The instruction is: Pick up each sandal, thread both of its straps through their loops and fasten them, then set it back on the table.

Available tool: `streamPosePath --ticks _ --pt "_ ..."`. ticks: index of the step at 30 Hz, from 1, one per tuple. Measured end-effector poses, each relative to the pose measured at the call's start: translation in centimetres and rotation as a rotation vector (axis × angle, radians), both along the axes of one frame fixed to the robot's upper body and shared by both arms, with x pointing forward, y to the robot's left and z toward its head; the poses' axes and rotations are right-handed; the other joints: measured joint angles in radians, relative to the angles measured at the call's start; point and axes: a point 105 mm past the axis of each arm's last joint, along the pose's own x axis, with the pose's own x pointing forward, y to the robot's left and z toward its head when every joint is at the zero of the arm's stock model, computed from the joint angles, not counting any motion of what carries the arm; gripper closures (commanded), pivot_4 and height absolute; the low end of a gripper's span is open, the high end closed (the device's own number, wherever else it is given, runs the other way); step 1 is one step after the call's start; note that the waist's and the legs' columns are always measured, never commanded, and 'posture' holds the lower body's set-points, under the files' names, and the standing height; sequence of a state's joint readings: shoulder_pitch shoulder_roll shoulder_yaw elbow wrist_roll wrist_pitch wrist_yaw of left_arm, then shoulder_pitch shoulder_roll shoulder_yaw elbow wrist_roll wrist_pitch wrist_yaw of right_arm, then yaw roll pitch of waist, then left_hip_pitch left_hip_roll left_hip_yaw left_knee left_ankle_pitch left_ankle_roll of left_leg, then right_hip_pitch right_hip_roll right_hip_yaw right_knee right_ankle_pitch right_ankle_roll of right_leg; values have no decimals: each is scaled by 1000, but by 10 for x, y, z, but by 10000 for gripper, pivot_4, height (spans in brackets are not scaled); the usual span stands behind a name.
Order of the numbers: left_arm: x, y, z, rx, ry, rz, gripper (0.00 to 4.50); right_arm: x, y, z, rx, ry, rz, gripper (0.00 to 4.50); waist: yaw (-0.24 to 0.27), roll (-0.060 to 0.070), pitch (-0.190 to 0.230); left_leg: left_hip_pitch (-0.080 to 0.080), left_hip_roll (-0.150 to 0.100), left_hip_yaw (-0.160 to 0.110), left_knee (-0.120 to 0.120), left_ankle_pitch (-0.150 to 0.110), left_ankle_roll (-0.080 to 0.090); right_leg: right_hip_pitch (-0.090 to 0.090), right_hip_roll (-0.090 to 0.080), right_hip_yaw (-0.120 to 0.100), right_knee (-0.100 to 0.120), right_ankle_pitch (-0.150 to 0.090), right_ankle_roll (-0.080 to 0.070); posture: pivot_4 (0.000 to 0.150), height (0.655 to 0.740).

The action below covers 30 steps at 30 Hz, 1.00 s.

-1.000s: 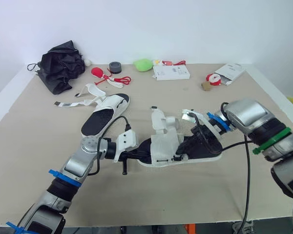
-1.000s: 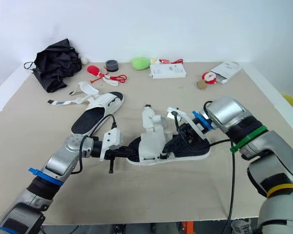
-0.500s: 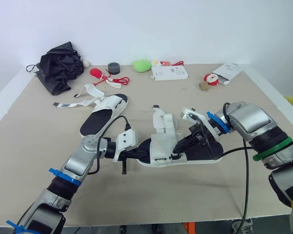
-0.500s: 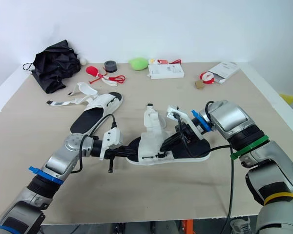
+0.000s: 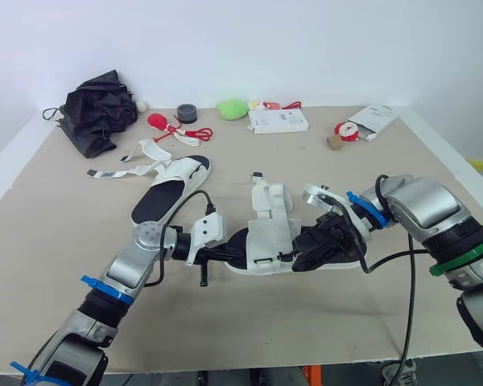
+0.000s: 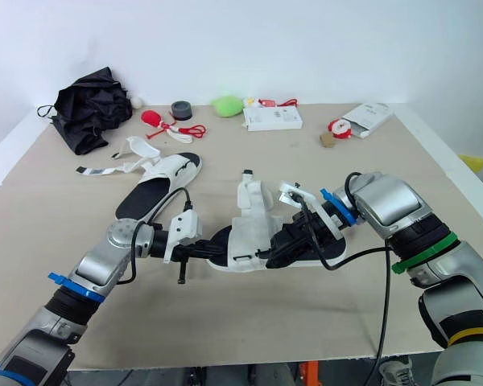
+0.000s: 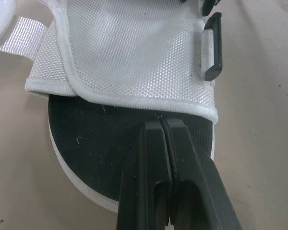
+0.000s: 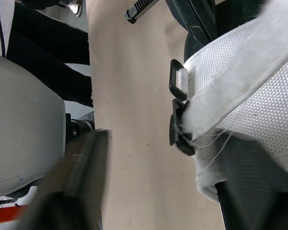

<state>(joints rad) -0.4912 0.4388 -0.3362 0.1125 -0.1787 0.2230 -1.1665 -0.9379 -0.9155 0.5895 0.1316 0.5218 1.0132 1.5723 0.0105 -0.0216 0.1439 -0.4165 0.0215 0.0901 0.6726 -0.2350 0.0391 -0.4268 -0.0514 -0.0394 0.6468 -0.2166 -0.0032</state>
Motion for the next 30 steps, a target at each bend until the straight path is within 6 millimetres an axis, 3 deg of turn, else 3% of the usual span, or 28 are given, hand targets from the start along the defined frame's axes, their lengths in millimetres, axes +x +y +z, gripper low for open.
streamPosePath --ticks 4,8,12,15,17,22,30 --pt "0 1 0 2 1 0 45000 9 -1 6 16 3 -53 1040 0 0 0 1 0 0 0 0 0 1 0 0 0 0 -2 1500 7400" --pt "0 1 0 4 1 -3 45000 28 6 26 91 -22 -134 1040 -1 0 0 1 0 0 0 0 0 1 0 0 0 3 -6 1500 7400" --pt "-1 1 0 4 0 -13 45000 32 12 33 124 -15 -163 1040 -1 0 0 1 0 0 -1 0 0 1 0 0 0 3 -5 1500 7400" --pt "-1 1 0 4 1 -16 45000 30 15 31 137 7 -164 9802 -1 0 0 1 0 0 -1 0 0 1 0 0 0 4 -4 1500 7400" --pt "0 1 0 4 1 -15 45000 30 17 31 154 16 -175 18013 -1 0 0 1 0 0 -1 0 0 1 0 0 0 4 -4 1500 7400" --pt "0 1 0 5 2 -14 45000 32 21 32 168 14 -188 44091 -1 0 0 1 0 0 -1 0 0 1 0 0 0 4 -4 1500 7400" --pt "0 1 0 4 3 -14 45000 27 21 30 146 -24 -146 44698 -1 0 0 1 0 0 -1 0 0 1 0 0 0 4 -3 1500 7400"
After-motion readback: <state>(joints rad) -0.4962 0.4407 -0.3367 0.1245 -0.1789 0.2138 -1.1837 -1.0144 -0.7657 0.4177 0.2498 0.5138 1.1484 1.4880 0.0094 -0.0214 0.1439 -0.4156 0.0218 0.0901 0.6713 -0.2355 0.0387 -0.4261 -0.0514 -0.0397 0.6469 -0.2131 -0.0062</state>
